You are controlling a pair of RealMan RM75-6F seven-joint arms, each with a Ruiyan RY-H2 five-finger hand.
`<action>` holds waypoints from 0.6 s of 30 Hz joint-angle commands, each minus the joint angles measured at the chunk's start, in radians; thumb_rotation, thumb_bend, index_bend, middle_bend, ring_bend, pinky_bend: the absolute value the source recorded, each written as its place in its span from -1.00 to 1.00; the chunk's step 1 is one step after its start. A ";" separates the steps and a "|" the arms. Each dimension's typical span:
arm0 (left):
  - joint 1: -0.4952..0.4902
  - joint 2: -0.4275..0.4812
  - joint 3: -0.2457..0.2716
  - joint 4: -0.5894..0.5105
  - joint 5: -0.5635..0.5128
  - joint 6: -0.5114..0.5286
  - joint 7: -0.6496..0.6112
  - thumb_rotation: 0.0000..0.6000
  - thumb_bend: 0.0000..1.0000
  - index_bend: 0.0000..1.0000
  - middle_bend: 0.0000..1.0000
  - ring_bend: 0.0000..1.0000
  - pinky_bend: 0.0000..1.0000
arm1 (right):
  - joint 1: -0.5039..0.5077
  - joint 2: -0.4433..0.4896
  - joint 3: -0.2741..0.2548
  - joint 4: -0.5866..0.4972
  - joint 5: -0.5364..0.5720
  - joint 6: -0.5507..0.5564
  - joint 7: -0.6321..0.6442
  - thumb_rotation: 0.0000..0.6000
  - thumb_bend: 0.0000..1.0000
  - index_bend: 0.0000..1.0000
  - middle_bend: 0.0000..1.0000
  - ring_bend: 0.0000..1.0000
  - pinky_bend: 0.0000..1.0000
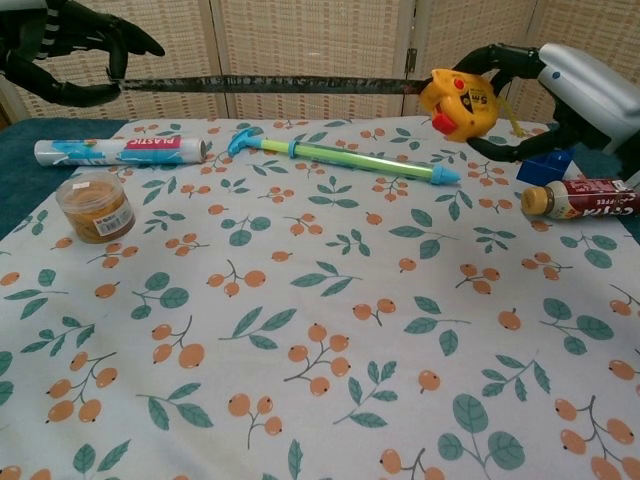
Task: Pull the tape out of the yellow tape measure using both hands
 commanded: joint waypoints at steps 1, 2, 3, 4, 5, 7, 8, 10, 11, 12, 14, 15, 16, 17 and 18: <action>0.010 0.009 0.011 0.027 0.018 0.018 -0.052 1.00 0.16 0.35 -0.54 -0.70 -1.00 | -0.006 0.007 0.001 0.000 0.003 -0.004 0.005 1.00 -0.20 0.20 0.07 -0.19 -0.71; 0.012 0.011 0.014 0.036 0.024 0.024 -0.074 1.00 0.16 0.35 -0.54 -0.70 -1.00 | -0.008 0.010 0.001 0.001 0.003 -0.004 0.007 1.00 -0.20 0.20 0.07 -0.19 -0.71; 0.014 0.011 0.016 0.043 0.029 0.029 -0.088 1.00 0.16 0.35 -0.54 -0.70 -1.00 | -0.010 0.013 0.000 0.001 0.003 -0.005 0.010 1.00 -0.20 0.20 0.07 -0.19 -0.71; 0.016 0.012 0.019 0.052 0.033 0.033 -0.097 1.00 0.16 0.35 -0.54 -0.70 -1.00 | -0.012 0.016 0.000 0.001 0.003 -0.005 0.012 1.00 -0.20 0.20 0.07 -0.20 -0.71; 0.018 0.013 0.023 0.062 0.037 0.037 -0.108 1.00 0.16 0.35 -0.53 -0.70 -1.00 | -0.014 0.019 0.001 0.002 0.005 -0.006 0.015 1.00 -0.20 0.20 0.07 -0.20 -0.71; 0.023 0.013 0.028 0.077 0.040 0.044 -0.125 1.00 0.16 0.35 -0.53 -0.70 -1.00 | -0.017 0.024 0.002 0.002 0.006 -0.009 0.018 1.00 -0.20 0.20 0.07 -0.19 -0.71; 0.025 0.013 0.030 0.083 0.040 0.045 -0.133 1.00 0.16 0.35 -0.53 -0.70 -1.00 | -0.019 0.026 0.002 0.003 0.007 -0.009 0.017 1.00 -0.20 0.20 0.07 -0.19 -0.71; 0.028 0.012 0.034 0.096 0.040 0.050 -0.148 1.00 0.16 0.35 -0.53 -0.70 -1.00 | -0.021 0.031 0.004 0.002 0.009 -0.011 0.020 1.00 -0.20 0.20 0.07 -0.19 -0.71; 0.030 0.013 0.035 0.101 0.040 0.051 -0.154 1.00 0.16 0.35 -0.53 -0.69 -1.00 | -0.023 0.032 0.006 0.002 0.011 -0.011 0.021 1.00 -0.20 0.20 0.07 -0.19 -0.71; 0.031 0.013 0.037 0.106 0.040 0.052 -0.161 1.00 0.16 0.35 -0.53 -0.69 -1.00 | -0.024 0.034 0.007 0.002 0.012 -0.011 0.022 1.00 -0.20 0.20 0.07 -0.19 -0.71; 0.035 0.013 0.040 0.115 0.039 0.056 -0.175 1.00 0.16 0.35 -0.53 -0.69 -1.00 | -0.027 0.037 0.008 0.004 0.013 -0.012 0.022 1.00 -0.20 0.20 0.07 -0.19 -0.71; 0.036 0.013 0.041 0.119 0.039 0.057 -0.180 1.00 0.16 0.35 -0.53 -0.69 -1.00 | -0.028 0.038 0.008 0.005 0.014 -0.013 0.022 1.00 -0.20 0.20 0.07 -0.19 -0.71; 0.037 0.014 0.042 0.123 0.039 0.058 -0.186 1.00 0.16 0.35 -0.52 -0.69 -1.00 | -0.029 0.039 0.008 0.004 0.014 -0.013 0.024 1.00 -0.20 0.20 0.07 -0.19 -0.71; 0.038 0.013 0.043 0.125 0.040 0.060 -0.188 1.00 0.16 0.35 -0.52 -0.69 -1.00 | -0.030 0.040 0.008 0.005 0.014 -0.013 0.025 1.00 -0.20 0.20 0.07 -0.19 -0.71; 0.039 0.012 0.044 0.126 0.040 0.062 -0.190 1.00 0.16 0.35 -0.52 -0.69 -1.00 | -0.031 0.040 0.009 0.005 0.014 -0.012 0.025 1.00 -0.20 0.20 0.07 -0.19 -0.71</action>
